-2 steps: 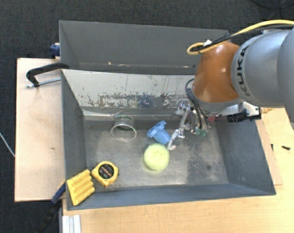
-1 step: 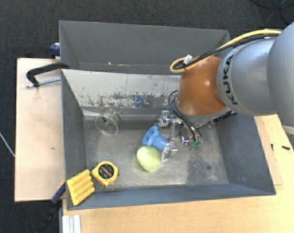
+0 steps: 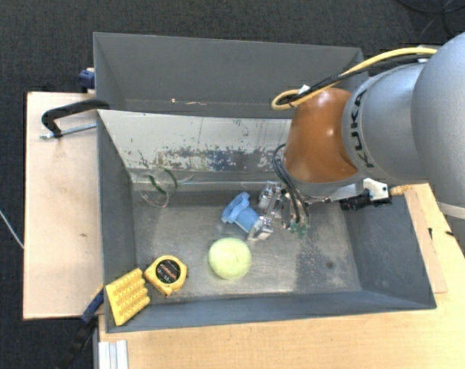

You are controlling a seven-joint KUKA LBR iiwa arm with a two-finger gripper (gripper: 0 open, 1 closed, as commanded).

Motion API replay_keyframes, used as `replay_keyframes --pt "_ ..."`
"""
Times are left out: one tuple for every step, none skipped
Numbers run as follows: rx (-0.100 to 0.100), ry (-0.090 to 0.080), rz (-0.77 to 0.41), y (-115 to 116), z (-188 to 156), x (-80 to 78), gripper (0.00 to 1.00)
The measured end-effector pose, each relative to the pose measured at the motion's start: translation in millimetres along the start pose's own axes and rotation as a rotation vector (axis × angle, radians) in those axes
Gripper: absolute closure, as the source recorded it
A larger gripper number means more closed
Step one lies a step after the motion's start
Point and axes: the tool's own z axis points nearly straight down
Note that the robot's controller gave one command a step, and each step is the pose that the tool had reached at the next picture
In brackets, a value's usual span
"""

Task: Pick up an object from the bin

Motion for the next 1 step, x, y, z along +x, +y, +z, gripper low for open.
replay_keyframes --pt "0.000 -0.001 -0.001 0.0 -0.1 -0.2 1.00"
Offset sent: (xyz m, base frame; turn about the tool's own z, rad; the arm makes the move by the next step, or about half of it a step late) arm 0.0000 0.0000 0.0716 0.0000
